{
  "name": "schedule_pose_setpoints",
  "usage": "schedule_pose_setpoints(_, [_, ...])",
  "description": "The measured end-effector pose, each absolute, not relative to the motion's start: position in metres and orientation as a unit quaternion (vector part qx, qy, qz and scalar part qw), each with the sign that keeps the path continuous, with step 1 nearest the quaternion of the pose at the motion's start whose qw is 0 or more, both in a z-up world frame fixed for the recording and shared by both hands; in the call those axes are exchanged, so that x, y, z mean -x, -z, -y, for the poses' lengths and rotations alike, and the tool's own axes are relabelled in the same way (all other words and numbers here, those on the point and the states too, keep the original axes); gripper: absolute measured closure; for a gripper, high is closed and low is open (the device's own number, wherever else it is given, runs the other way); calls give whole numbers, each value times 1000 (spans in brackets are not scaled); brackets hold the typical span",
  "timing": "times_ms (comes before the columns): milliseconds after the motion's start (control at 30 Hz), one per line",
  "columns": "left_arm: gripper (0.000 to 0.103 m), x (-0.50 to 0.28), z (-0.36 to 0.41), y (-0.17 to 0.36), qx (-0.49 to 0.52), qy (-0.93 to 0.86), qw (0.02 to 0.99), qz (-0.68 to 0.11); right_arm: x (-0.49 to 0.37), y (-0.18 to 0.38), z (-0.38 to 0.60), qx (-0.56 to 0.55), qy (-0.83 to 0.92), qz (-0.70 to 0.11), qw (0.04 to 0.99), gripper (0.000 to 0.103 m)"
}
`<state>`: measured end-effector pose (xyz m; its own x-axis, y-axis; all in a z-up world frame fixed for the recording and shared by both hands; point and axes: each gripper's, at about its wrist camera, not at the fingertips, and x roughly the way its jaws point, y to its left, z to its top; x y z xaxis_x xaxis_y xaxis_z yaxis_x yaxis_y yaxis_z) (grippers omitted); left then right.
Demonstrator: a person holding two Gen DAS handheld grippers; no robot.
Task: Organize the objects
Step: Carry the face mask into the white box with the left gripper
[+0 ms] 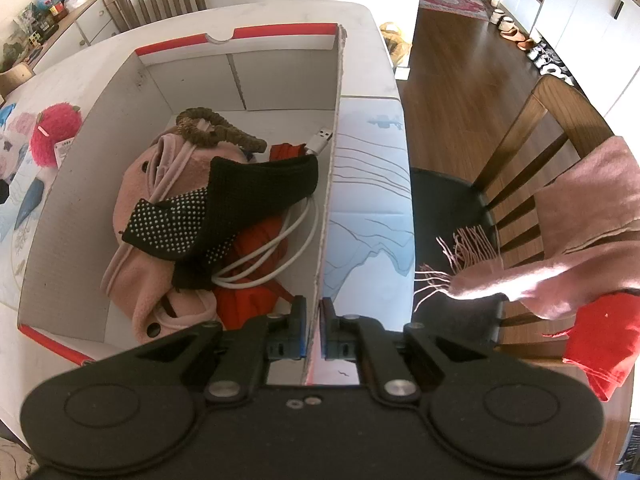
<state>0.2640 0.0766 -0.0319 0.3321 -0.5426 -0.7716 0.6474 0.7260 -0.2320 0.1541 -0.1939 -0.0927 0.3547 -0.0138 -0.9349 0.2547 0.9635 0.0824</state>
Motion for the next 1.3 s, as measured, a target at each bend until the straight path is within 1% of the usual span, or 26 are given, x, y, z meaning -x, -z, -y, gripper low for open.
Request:
schedule_pose_setpoints(367, [90,-246,-8,28,-115,423,786,-435,-154,92,195,-110,80,-560,817,97])
schedule_pose_setpoints(867, [90,-260,81,62,-196,437,759,-442,-153,93,197,-116,79,-558,818,97])
schedule_pose_setpoints(1300, [90,-273,127,90,-259,430,735,-455,-153,93,198,-120,78,-557,818,97])
